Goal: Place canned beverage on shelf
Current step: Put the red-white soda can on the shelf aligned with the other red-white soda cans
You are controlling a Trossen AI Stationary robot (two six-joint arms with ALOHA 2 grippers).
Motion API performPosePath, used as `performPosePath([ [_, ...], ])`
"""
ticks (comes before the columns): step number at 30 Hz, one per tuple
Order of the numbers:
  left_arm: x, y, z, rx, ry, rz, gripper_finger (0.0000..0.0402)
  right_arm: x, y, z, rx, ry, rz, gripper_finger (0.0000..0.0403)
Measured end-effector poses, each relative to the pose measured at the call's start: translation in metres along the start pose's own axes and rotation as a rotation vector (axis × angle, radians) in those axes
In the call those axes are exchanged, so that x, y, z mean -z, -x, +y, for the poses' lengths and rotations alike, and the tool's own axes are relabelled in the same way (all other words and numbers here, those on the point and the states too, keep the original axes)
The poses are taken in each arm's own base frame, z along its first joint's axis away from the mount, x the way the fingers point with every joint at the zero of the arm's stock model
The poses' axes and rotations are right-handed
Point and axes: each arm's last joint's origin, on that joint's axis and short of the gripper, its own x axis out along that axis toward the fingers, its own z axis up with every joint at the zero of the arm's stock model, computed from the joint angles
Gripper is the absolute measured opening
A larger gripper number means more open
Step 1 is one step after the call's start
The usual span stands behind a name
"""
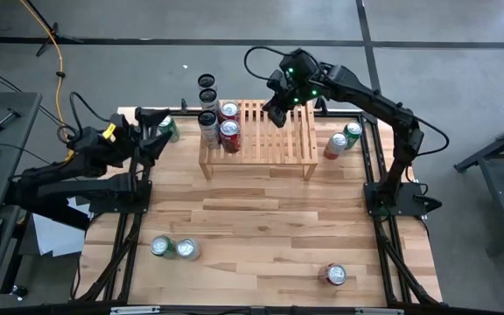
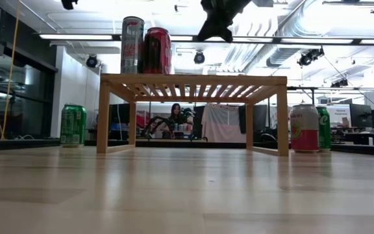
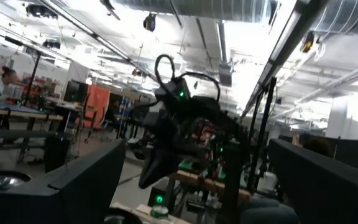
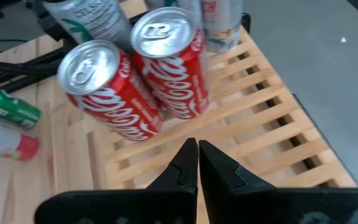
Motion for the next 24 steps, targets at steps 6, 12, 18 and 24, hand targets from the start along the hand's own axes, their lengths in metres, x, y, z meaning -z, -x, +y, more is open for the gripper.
performPosePath([
  [6,0.001,0.001,0.0,-0.002,0.016,0.02,0.0385,0.002,-0.002,0.008,-0.018,0.001,0.024,0.0],
  [12,0.005,-0.003,0.001,-0.033,0.022,0.036,0.0385,0.009,0.001,0.009,-0.045,-0.006,0.091,0.0],
  [18,0.01,-0.008,0.002,-0.063,0.044,0.058,0.0385,0.028,0.018,0.022,-0.078,0.06,0.255,0.0],
  [24,0.014,-0.013,0.004,-0.132,0.113,0.061,0.0385,0.051,0.056,0.053,-0.168,0.149,0.287,0.0],
])
